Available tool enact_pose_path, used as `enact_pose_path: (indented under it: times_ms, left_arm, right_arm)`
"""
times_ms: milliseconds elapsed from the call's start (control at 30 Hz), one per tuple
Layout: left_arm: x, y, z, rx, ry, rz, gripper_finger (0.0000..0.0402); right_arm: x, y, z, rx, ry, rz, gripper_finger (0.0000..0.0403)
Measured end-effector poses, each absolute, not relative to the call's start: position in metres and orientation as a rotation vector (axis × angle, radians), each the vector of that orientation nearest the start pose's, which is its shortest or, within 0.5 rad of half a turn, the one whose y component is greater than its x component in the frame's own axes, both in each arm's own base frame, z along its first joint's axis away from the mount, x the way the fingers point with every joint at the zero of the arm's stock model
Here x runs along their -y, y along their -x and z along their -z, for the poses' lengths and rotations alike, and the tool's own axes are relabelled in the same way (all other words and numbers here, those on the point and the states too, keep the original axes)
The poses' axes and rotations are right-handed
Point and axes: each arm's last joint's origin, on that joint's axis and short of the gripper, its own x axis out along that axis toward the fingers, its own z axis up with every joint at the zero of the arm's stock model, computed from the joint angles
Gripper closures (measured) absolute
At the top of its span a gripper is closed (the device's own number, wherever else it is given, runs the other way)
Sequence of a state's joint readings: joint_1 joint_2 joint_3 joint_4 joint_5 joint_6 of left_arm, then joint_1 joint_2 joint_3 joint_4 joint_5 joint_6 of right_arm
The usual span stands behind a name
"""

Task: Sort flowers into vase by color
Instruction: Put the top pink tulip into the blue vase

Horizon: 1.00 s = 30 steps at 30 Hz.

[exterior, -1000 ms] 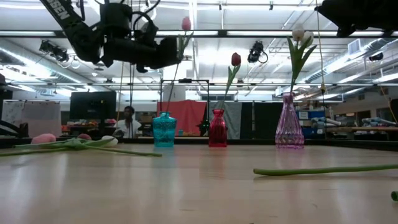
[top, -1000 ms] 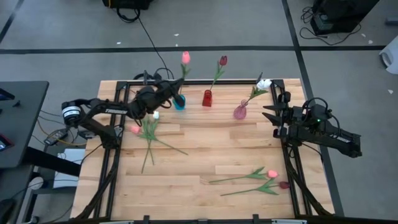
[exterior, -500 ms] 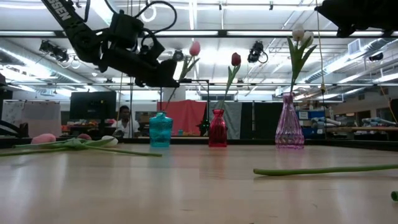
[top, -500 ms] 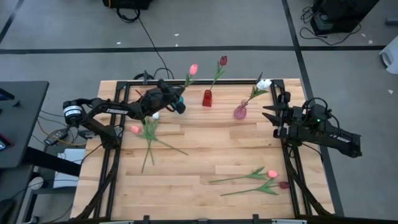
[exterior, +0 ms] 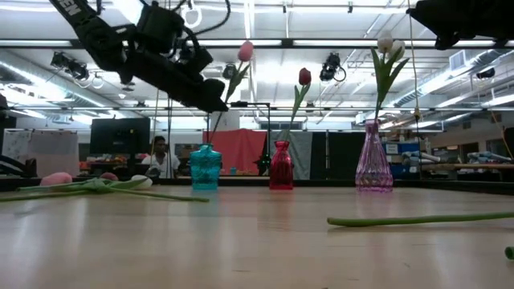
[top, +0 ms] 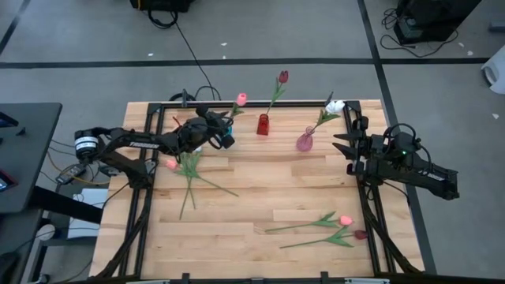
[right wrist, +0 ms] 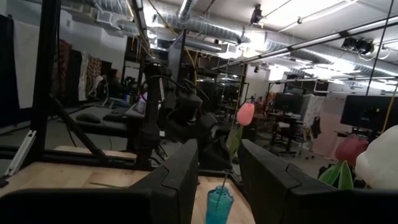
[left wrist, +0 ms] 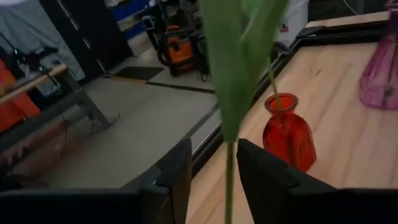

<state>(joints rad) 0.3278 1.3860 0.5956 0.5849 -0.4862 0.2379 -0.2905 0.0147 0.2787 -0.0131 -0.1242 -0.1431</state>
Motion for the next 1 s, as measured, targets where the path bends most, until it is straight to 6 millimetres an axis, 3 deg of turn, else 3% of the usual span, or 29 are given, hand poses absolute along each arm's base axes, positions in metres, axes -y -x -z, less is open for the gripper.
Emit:
enact_pose_path:
  times_ms: [233,467,800,1000]
  left_arm:
    - [-0.077,-0.236,-0.219,-0.248,-0.251,-0.742,0.0264]
    - [-0.051,-0.215,-0.216,-0.250,-0.072,-0.718,0.0264]
    - [-0.010,-0.220,-0.219,-0.418,-0.029,-0.726,0.0266]
    - [0.006,-0.223,-0.226,-0.388,-0.074,-0.642,0.0266]
  right_arm:
    - [0.017,-0.069,-0.253,0.231,0.174,0.180,0.0274]
    - [0.018,-0.071,-0.248,0.255,0.177,0.201,0.0274]
    - [0.019,-0.078,-0.244,0.259,0.137,0.148,0.0274]
    - [0.023,-0.104,-0.237,0.153,0.003,0.141,0.0274]
